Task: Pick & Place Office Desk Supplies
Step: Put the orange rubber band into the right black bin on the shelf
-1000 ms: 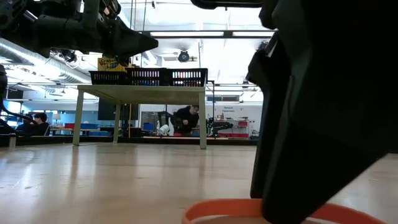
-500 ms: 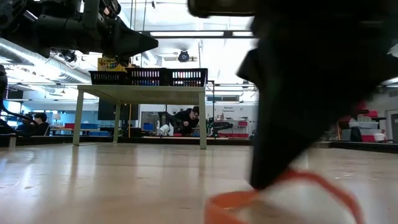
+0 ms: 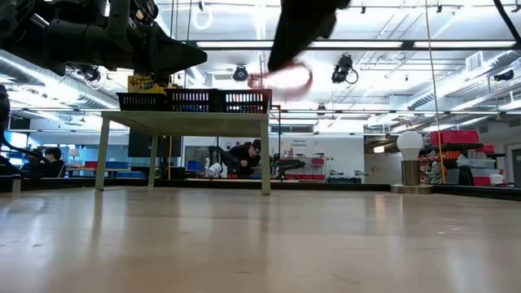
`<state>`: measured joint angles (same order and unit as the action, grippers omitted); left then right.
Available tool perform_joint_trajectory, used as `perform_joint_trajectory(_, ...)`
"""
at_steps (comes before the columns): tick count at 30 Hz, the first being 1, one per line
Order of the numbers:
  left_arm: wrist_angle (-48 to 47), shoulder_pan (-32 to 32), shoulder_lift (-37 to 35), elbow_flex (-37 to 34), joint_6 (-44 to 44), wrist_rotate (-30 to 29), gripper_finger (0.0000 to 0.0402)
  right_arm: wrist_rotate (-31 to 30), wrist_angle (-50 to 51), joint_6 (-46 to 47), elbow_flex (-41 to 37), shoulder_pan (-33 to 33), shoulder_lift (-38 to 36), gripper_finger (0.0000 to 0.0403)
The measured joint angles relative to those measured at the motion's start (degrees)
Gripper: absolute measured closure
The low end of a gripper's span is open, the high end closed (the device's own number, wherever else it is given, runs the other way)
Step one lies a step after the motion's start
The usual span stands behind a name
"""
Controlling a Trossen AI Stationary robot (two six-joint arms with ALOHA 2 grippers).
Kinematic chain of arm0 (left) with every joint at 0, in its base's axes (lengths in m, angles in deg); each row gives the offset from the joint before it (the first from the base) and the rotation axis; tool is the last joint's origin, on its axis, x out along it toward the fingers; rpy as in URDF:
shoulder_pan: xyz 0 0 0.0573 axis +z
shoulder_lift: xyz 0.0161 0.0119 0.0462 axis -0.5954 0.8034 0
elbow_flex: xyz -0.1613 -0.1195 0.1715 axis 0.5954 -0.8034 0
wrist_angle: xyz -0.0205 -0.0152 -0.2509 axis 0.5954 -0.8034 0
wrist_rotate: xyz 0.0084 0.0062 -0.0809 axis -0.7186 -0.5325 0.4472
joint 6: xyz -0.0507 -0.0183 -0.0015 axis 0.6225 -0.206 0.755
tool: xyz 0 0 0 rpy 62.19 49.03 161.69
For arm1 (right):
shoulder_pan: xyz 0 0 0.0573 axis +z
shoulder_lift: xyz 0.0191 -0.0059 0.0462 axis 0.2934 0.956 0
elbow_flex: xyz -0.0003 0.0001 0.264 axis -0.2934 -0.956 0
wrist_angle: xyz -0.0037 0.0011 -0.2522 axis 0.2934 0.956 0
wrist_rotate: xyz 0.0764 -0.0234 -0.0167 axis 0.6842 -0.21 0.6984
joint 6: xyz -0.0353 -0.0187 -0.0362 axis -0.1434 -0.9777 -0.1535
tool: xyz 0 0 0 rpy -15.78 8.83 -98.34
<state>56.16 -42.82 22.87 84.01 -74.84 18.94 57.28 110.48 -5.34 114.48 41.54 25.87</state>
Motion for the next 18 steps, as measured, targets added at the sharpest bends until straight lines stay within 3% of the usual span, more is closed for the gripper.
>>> perform_joint_trajectory(6, 0.04, 0.0, 0.0, -0.02, 0.0, 0.0, 0.0388, -1.91, 2.14, -4.33, 0.01, -9.01, -9.86, 0.0402)
perform_joint_trajectory(12, 0.09, -0.01, 0.0, -0.02, 0.0, 0.01, 0.0388, -4.73, 0.58, -12.43, 0.13, -22.42, -16.08, 0.0402)
perform_joint_trajectory(15, 0.35, -0.02, 0.0, -0.02, 0.0, 0.0, 0.0388, -4.02, -5.64, -18.94, 0.11, -29.96, -16.17, 0.0402)
perform_joint_trajectory(18, 0.45, -0.02, 0.0, -0.02, 0.03, 0.02, 0.0388, 1.16, -15.23, -22.97, 0.13, -36.76, -15.21, 0.0403)
